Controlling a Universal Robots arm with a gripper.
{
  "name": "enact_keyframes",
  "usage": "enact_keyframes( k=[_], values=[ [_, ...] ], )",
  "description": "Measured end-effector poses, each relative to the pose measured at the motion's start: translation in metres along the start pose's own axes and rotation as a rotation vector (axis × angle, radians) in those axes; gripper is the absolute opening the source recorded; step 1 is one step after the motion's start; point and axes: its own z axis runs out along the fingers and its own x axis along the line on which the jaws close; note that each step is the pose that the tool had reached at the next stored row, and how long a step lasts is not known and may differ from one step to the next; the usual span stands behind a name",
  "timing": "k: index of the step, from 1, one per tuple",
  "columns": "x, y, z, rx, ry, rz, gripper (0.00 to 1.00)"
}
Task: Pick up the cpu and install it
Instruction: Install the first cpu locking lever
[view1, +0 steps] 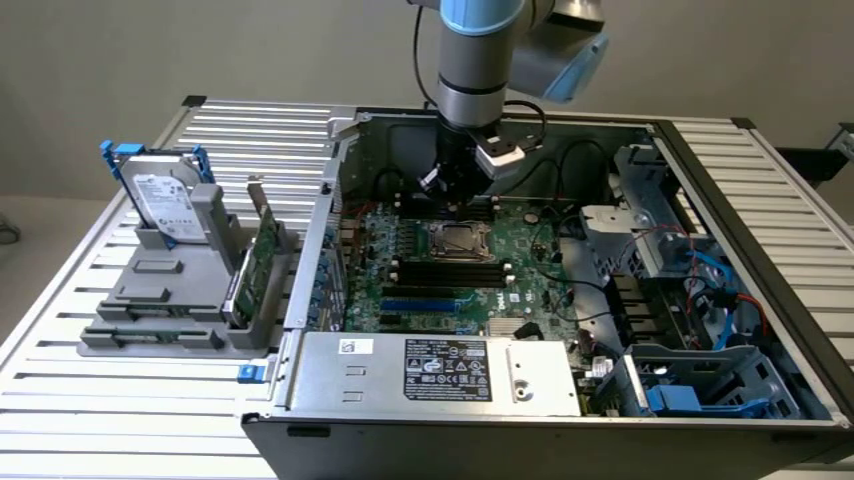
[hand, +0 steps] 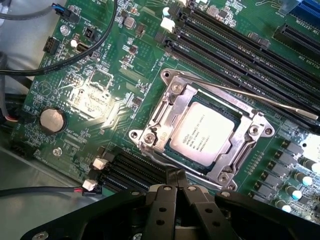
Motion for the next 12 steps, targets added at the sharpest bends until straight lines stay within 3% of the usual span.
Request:
enact_keyframes(
  k=[12],
  values=[
    [0.0063,0.0034,0.002,-0.0011,-0.0007,0.0,0.11]
  ],
)
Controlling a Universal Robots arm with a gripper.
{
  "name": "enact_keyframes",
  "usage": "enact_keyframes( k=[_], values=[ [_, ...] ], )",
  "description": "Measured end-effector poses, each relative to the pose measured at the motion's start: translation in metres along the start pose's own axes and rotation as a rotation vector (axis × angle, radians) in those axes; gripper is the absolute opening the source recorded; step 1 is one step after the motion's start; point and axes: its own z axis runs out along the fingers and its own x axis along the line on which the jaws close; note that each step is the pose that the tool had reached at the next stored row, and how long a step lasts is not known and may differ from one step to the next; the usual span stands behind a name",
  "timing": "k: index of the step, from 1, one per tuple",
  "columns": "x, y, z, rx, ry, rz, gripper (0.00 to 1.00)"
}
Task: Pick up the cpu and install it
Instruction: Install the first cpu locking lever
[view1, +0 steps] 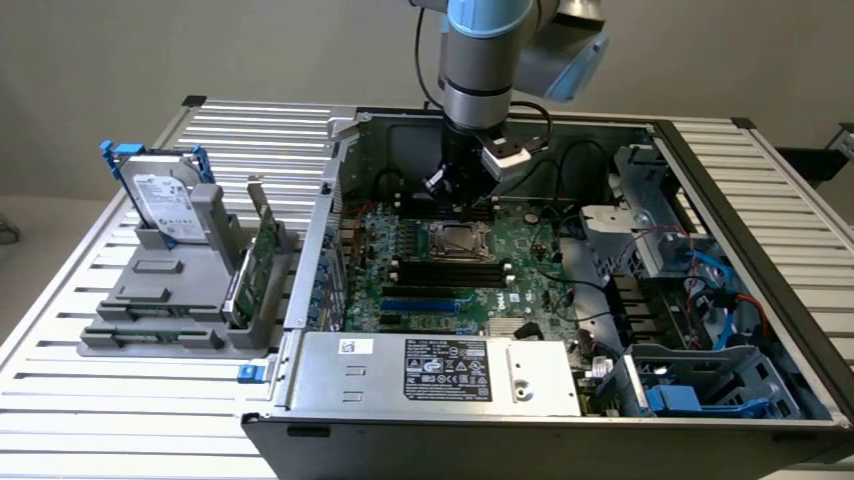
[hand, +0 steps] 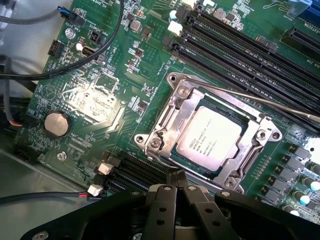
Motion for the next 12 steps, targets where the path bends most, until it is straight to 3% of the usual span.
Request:
enact_keyframes(
  k=[12],
  values=[
    [0.0071,0.0038,0.0007,0.0,0.0004,0.0,0.11]
  ],
)
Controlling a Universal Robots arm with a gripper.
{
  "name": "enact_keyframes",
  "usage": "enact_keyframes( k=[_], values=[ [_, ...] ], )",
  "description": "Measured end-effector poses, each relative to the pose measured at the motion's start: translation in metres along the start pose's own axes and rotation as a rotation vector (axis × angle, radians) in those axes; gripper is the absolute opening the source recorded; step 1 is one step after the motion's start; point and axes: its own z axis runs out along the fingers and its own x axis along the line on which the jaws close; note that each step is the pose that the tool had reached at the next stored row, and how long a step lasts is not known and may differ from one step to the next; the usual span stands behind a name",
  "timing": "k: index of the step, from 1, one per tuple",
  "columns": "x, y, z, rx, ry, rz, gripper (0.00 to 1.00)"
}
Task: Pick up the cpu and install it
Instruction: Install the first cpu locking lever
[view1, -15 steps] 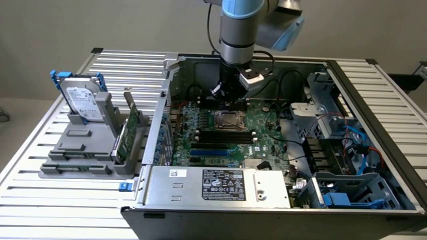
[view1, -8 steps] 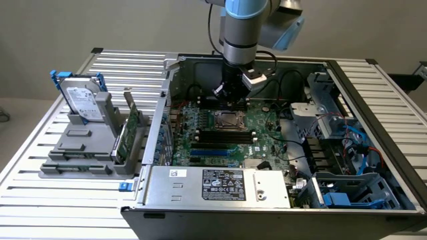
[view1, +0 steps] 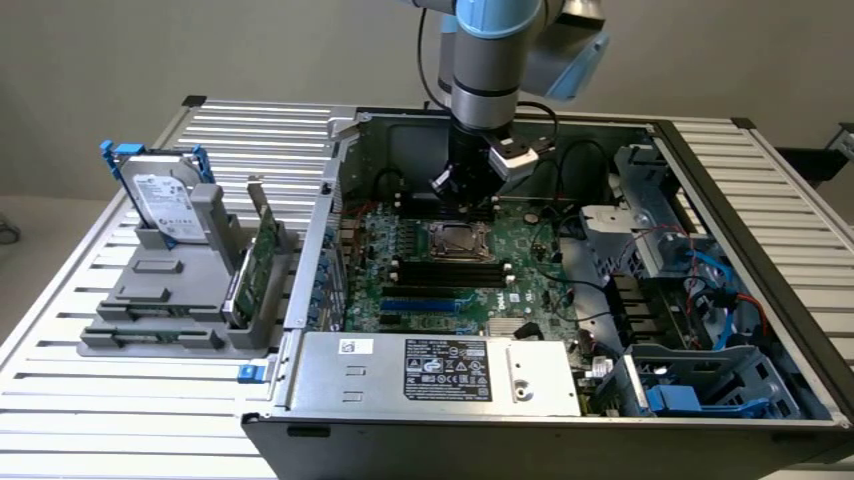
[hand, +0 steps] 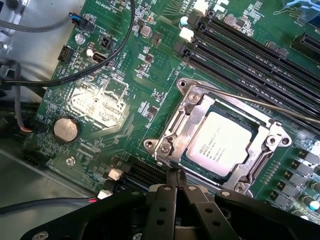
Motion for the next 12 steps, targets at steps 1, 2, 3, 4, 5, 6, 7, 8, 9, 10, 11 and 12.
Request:
enact_keyframes(
  k=[1,2,3,4,5,6,7,8,9,10,11,12],
  values=[
    [0.0001,0.0,0.0,0.0004,0.0002,0.0,0.11],
    [0.0002,0.0001,0.0,0.0011,0.0004,0.0,0.11],
    [0.0003,0.0001,0.0,0.0018,0.0007,0.0,0.11],
    [0.0003,0.0002,-0.0001,0.0027,0.0012,0.0,0.11],
    [0.0004,0.0002,-0.0001,0.004,0.0018,0.0,0.11],
    [0.0004,0.0002,-0.0001,0.0055,0.0026,0.0,0.11],
    [0.0005,0.0002,-0.0002,0.0074,0.0037,0.0,0.11],
    [0.0006,0.0001,-0.0006,0.0094,0.0051,0.0,0.11],
    [0.0006,0.0001,-0.0013,0.0105,0.0057,0.0,0.11],
    [0.0007,0.0001,-0.0022,0.0113,0.0063,0.0,0.11],
    [0.0007,0.0001,-0.0035,0.0116,0.0059,0.0,0.11],
    [0.0007,0.0001,-0.0051,0.0117,0.0048,0.0,0.11]
  ],
)
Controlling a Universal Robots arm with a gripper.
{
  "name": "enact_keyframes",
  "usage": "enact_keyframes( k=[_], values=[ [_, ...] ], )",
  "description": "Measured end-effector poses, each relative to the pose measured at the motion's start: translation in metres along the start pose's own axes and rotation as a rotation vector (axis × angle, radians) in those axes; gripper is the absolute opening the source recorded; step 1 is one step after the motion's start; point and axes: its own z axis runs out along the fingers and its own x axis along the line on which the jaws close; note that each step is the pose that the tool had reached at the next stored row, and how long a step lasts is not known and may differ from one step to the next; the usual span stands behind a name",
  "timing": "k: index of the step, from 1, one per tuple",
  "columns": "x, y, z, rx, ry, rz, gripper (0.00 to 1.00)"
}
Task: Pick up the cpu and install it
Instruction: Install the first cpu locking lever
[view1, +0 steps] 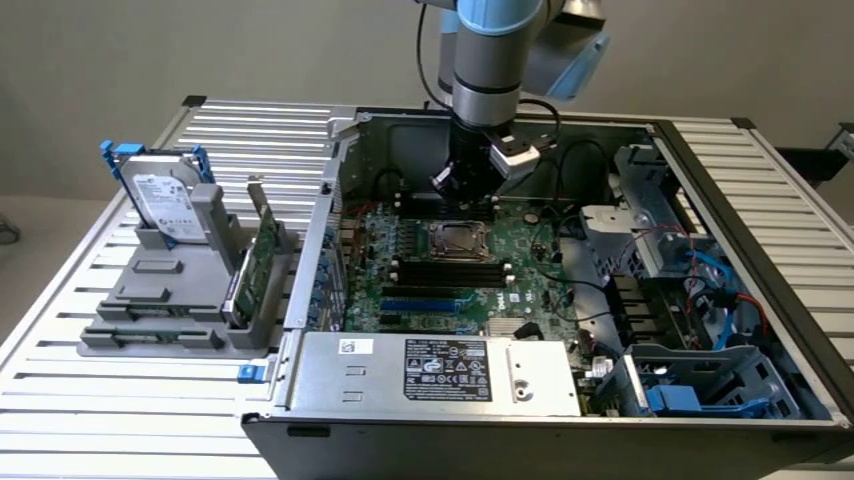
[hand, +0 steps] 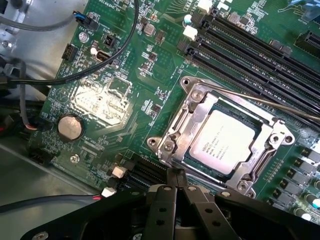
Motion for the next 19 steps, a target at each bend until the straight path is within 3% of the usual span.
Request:
enact_keyframes(
  k=[7,13,19],
  values=[
    [-0.001,0.0018,-0.0146,0.0062,-0.0113,0.001,0.11],
    [-0.011,0.021,-0.0203,0.0099,-0.0188,0.003,0.11],
    [-0.022,0.0354,-0.0262,0.0101,-0.0192,0.003,0.11]
  ],
)
